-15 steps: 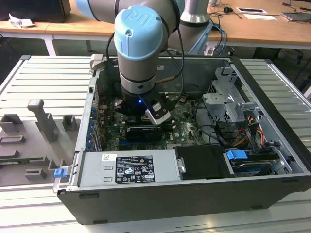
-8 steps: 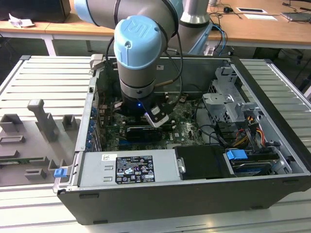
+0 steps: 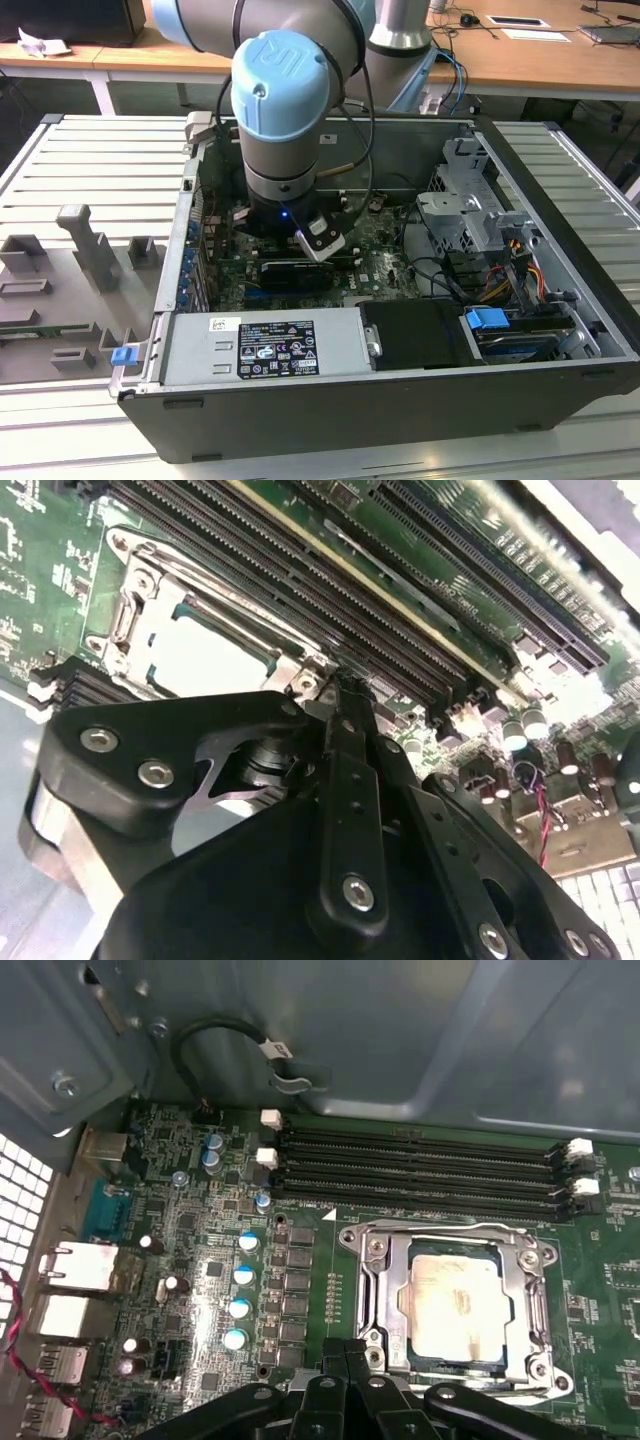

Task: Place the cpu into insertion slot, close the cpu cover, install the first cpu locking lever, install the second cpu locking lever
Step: 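Install the second cpu locking lever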

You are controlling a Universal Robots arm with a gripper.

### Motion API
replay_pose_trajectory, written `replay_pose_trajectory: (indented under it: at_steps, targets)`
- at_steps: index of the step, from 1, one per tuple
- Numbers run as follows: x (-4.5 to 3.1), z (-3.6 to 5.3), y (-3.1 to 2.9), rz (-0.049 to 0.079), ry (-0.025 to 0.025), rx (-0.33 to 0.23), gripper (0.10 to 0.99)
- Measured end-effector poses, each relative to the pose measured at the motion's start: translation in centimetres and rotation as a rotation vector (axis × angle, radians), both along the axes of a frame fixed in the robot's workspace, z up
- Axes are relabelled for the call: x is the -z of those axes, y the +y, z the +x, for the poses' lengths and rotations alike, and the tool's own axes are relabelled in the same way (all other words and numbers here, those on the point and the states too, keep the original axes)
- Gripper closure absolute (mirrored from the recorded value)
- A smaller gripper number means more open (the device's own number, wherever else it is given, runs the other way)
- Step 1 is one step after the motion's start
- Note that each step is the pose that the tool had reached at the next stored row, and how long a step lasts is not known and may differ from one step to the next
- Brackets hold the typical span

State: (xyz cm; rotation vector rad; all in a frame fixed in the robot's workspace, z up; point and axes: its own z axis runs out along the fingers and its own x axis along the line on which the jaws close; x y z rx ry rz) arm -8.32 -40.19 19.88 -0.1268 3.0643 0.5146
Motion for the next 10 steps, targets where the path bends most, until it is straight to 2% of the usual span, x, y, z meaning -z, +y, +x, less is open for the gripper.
replay_pose_trajectory:
  at_steps: [5,10]
  targets:
    - [-1.1,-0.06,0.03,0.001,0.0,0.0,0.98]
    - [-1.22,-0.05,0.03,0.002,0.0,0.0,0.98]
